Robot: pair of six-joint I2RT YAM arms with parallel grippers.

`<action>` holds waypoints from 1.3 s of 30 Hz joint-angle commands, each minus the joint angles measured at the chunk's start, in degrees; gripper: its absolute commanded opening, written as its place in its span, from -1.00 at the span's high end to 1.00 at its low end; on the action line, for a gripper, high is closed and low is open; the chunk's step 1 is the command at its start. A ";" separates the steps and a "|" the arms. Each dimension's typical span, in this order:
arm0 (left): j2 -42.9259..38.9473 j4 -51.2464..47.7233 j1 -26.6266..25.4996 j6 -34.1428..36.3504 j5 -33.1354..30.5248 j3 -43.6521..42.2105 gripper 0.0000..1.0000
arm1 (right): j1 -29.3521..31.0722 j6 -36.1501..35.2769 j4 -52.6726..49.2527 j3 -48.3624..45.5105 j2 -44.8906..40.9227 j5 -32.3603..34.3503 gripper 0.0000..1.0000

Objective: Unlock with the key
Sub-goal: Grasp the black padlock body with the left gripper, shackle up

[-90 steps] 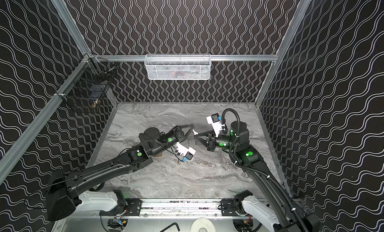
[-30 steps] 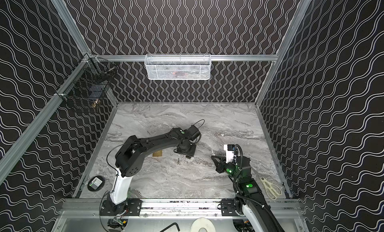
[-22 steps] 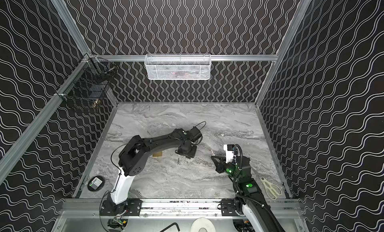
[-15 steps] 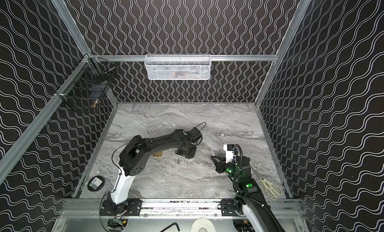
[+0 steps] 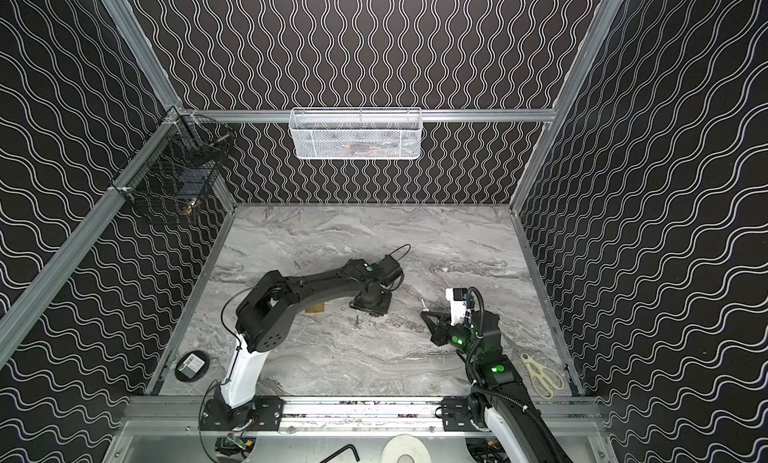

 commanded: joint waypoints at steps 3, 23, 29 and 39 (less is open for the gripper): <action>-5.23 9.50 1.30 -3.24 1.97 -3.70 0.38 | 0.11 -0.43 2.37 0.73 2.20 -0.41 1.00; -25.88 65.58 8.24 -28.09 5.12 -39.11 0.55 | 25.70 15.26 20.39 2.98 26.94 33.41 1.00; -26.78 70.29 8.20 -30.96 5.53 -43.67 0.63 | 29.16 14.39 20.68 6.85 32.22 34.36 1.00; -25.23 72.72 8.12 -30.91 9.18 -43.83 1.00 | 31.01 13.12 24.22 9.86 38.22 32.08 1.00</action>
